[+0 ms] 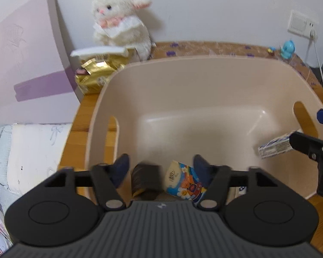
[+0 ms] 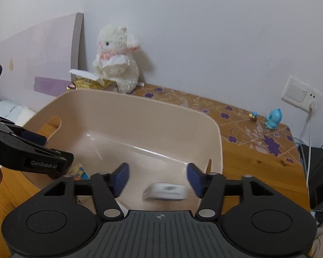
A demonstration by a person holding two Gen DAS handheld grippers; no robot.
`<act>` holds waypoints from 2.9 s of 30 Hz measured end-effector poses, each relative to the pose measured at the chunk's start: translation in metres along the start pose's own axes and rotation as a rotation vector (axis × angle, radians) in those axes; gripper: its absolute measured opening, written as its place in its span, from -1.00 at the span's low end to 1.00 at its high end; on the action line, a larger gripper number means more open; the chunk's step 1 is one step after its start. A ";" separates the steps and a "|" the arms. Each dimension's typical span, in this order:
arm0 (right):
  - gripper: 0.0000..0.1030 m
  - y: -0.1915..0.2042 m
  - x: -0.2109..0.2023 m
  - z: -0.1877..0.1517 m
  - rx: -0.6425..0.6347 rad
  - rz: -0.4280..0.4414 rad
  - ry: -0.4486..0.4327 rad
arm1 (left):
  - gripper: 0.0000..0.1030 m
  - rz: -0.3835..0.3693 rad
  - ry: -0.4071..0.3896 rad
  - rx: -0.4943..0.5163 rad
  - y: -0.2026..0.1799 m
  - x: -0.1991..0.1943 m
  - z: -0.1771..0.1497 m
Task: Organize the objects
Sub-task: 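Carry the black box into the basket with the left tool while the right tool releases the patterned box, then move the left tool to the long character box while the right tool reaches the green scrunchie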
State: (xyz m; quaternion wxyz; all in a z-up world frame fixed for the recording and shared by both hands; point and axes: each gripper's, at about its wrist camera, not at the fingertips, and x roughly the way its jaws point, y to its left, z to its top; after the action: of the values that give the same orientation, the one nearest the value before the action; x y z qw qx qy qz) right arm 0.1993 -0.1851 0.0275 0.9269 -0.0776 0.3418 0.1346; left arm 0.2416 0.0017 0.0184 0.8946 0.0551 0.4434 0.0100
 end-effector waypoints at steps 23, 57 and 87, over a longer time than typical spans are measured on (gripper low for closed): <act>0.82 -0.003 -0.031 -0.095 0.042 0.052 0.097 | 0.73 -0.012 -0.061 0.088 0.005 -0.069 -0.074; 0.62 0.054 0.004 -0.103 0.003 0.146 0.093 | 0.73 0.045 0.021 -0.119 0.036 -0.036 -0.098; 0.71 0.015 0.011 -0.115 0.055 0.056 0.129 | 0.88 0.036 0.037 -0.138 -0.013 -0.009 -0.086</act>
State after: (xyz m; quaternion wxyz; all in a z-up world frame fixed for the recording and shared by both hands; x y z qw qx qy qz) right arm 0.1324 -0.1961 -0.0667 0.9005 -0.0510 0.4065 0.1458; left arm 0.1674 -0.0042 -0.0269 0.8876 0.0010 0.4569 0.0579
